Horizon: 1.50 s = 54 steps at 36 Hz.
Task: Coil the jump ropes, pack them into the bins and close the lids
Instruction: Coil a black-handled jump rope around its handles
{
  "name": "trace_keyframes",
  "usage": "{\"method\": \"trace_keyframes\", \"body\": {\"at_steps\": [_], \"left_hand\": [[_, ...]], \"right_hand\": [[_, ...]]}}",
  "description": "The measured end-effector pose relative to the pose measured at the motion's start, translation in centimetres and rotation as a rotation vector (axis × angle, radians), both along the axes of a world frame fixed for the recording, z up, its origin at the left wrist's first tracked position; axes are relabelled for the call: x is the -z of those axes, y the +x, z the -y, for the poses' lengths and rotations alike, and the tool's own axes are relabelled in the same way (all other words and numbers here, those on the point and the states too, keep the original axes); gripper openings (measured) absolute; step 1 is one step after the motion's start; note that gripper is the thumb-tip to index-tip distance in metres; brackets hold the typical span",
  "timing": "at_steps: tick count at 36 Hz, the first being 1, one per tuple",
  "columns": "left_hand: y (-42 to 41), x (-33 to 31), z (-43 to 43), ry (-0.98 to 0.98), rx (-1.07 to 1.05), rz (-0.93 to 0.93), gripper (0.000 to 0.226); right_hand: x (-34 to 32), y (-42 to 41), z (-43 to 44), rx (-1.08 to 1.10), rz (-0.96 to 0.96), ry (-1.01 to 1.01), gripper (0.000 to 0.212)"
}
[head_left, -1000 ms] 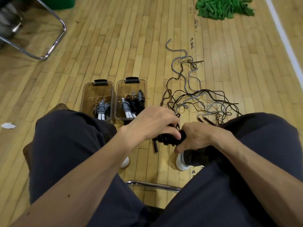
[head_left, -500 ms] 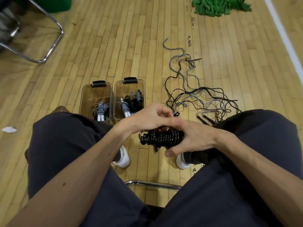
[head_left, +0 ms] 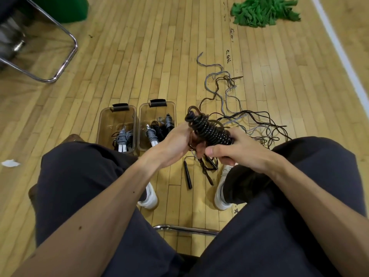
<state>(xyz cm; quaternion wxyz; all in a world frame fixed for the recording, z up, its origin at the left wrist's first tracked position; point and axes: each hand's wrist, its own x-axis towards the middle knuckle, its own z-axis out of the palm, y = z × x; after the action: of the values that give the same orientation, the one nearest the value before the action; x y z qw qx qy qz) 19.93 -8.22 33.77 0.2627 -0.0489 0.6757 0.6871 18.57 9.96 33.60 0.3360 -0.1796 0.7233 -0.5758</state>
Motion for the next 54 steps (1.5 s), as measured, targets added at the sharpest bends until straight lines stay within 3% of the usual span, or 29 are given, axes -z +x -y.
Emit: {"method": "trace_keyframes", "body": {"at_steps": [4,9,11,14,16,20,24,27,33,40,48,54], "left_hand": [[0.1,-0.2,-0.4,0.019,-0.023,0.048,0.035],[-0.2,0.2,-0.3,0.098,0.027,0.146,0.039],[-0.2,0.5,-0.3,0.077,0.074,0.168,0.036],[0.1,0.8,-0.5,-0.035,0.119,0.175,0.027],[0.3,0.8,-0.7,-0.079,0.106,0.159,0.024],[0.0,0.6,-0.3,-0.199,0.129,0.012,0.028],[0.2,0.4,-0.2,-0.462,0.233,-0.143,0.035],[0.4,0.0,0.0,-0.645,0.311,-0.232,0.034],[1.1,-0.1,1.0,-0.847,0.394,-0.375,0.027],[1.3,0.4,1.5,-1.009,0.420,-0.521,0.027],[1.3,0.3,2.8,-1.134,0.403,-0.814,0.033],[1.0,0.2,3.7,-1.070,0.388,-0.984,0.037]], "right_hand": [[-0.5,0.2,0.2,0.016,0.027,-0.043,0.045],[-0.1,-0.1,0.1,0.085,0.041,-0.033,0.061],[0.0,-0.2,0.1,0.102,0.057,-0.023,0.050],[0.0,-0.5,-0.2,0.194,0.056,-0.007,0.017],[0.3,-0.9,-0.3,0.255,0.047,0.014,0.016],[0.7,-1.3,0.0,0.296,0.066,0.040,0.027],[1.1,-1.3,0.0,0.308,0.060,0.065,0.021],[1.5,-1.5,0.0,0.325,0.056,0.124,0.034],[1.9,-1.6,0.1,0.313,0.059,0.179,0.033],[2.5,-2.0,0.3,0.344,0.073,0.239,0.037],[3.0,-2.4,-0.2,0.325,0.041,0.316,0.039],[2.4,-2.1,-0.1,0.096,0.157,0.476,0.039]]}}
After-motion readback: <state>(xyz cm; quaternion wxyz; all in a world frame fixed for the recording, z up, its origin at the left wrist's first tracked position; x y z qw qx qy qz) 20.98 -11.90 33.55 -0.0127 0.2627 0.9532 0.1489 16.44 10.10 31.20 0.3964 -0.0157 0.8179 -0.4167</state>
